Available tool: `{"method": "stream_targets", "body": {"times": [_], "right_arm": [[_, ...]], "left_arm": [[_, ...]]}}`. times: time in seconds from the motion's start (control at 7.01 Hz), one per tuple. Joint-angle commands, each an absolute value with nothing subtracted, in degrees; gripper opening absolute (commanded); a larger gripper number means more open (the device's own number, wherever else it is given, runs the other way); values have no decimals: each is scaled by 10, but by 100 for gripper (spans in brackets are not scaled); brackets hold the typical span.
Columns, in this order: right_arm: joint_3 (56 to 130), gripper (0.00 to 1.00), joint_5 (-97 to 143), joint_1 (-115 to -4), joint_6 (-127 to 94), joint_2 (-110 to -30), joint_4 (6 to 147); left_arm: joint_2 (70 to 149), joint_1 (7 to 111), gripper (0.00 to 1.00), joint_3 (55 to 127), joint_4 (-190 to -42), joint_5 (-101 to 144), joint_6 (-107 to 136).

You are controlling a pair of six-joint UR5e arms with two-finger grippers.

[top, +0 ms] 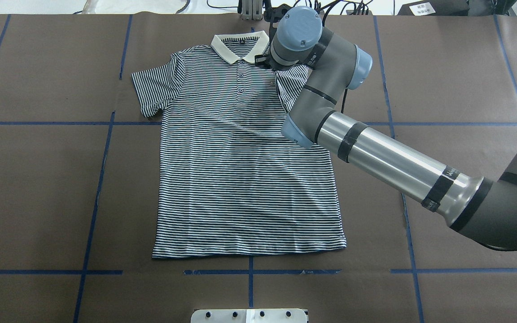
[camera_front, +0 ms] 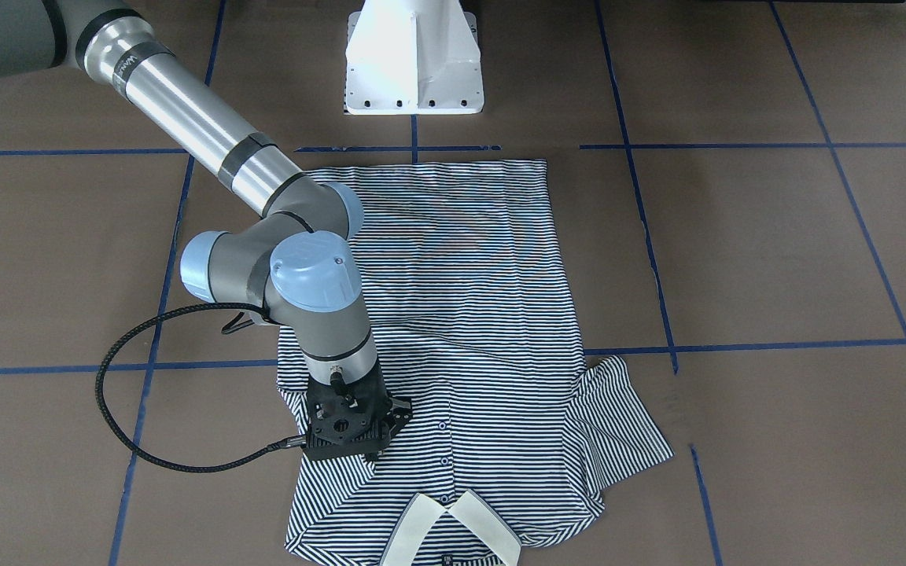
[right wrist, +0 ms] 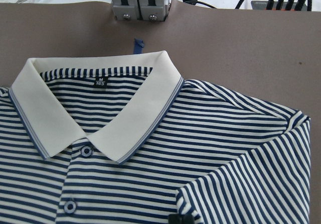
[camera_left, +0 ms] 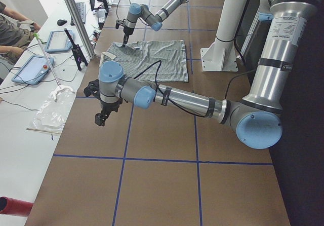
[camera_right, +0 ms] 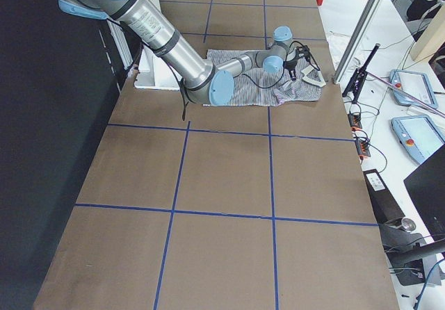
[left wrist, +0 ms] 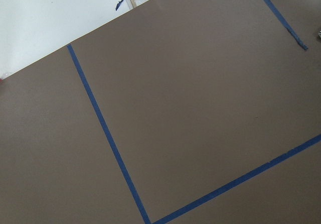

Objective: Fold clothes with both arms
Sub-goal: 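Fold the sleeve nearest the right gripper inward onto the shirt body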

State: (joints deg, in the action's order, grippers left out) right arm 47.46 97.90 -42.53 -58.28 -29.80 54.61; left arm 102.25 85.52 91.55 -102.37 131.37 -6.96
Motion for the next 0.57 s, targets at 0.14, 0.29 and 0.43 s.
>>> {"method": "stream_targets", "body": {"times": [0.14, 0.29, 0.43], "right_arm": [[459, 100, 972, -423, -581, -283, 543], [469, 100, 977, -422, -581, -286, 543], [482, 100, 1003, -424, -584, -290, 545]], "left_arm": [[1028, 854, 100, 917, -1024, 1314, -69], [1031, 845, 100, 917, -1033, 1313, -66], [1040, 817, 100, 917, -1053, 1312, 1]]}}
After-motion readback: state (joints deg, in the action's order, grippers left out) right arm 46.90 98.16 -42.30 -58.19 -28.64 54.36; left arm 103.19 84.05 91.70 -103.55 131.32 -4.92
